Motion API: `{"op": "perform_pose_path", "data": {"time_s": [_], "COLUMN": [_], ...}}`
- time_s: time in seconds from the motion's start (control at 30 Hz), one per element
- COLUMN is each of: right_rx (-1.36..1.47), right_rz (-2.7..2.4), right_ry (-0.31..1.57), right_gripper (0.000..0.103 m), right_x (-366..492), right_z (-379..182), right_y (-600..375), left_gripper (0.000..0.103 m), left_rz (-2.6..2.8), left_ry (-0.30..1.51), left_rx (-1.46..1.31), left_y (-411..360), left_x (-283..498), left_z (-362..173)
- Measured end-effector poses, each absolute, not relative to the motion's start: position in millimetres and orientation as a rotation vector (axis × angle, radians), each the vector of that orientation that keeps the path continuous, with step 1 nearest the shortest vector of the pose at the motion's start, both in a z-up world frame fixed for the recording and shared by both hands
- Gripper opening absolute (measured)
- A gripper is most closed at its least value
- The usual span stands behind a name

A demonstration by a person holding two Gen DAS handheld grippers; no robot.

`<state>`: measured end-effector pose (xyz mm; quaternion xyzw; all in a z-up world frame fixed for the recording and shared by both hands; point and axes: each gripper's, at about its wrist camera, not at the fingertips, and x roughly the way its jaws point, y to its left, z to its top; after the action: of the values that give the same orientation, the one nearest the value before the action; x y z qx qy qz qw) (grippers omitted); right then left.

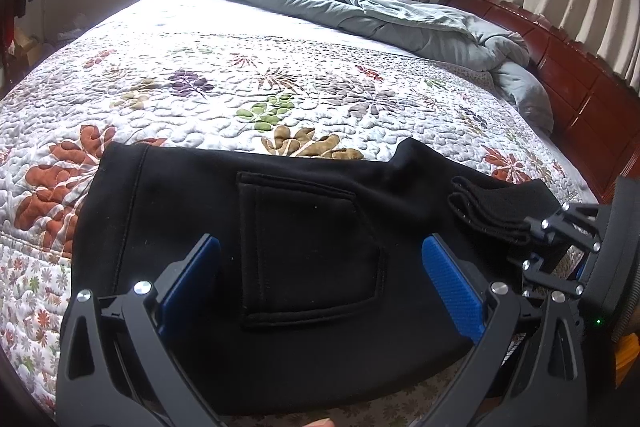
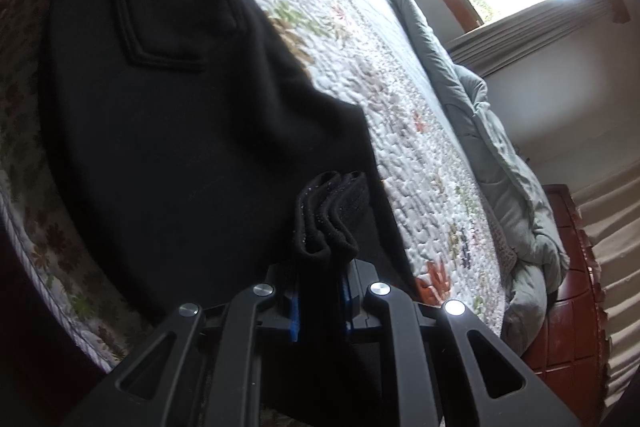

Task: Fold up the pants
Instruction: 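Lay the trouser leg end onto the folded trousers with the right gripper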

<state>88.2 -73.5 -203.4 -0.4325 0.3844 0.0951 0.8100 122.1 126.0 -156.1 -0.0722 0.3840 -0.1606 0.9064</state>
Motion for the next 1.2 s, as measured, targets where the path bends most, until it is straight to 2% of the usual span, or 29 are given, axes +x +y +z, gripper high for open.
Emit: {"op": "perform_pose_path", "data": {"time_s": [0.2,0.4,0.57,0.73,0.97,1.2], "right_rx": [-0.872,-0.815,-0.513,-0.268,-0.223,-0.260], "right_rz": [0.236,0.302,0.478,0.506,0.558,0.618], "right_ry": [0.897,0.919,0.979,1.046,1.155,1.178], "right_gripper": [0.018,0.028,0.037,0.036,0.035,0.037], "right_x": [96.6,93.6,94.8,117.0,133.8,135.4], "right_z": [-204.0,-194.4,-160.8,-156.4,-189.6,-184.7], "right_y": [-78.7,-82.7,-112.6,-152.5,-157.3,-146.3], "left_gripper": [0.100,0.100,0.100,0.100,0.100,0.100], "left_rz": [-0.327,-0.323,-0.332,-0.338,-0.344,-0.289], "left_ry": [0.799,0.815,0.826,0.829,0.855,0.909], "left_rx": [-0.141,-0.127,-0.154,-0.142,-0.120,-0.170], "left_y": [126.4,125.0,125.8,119.4,111.6,119.5], "left_x": [120.8,118.8,116.1,117.4,119.9,105.3], "left_z": [-156.6,-157.5,-154.8,-153.7,-156.2,-141.8]}}
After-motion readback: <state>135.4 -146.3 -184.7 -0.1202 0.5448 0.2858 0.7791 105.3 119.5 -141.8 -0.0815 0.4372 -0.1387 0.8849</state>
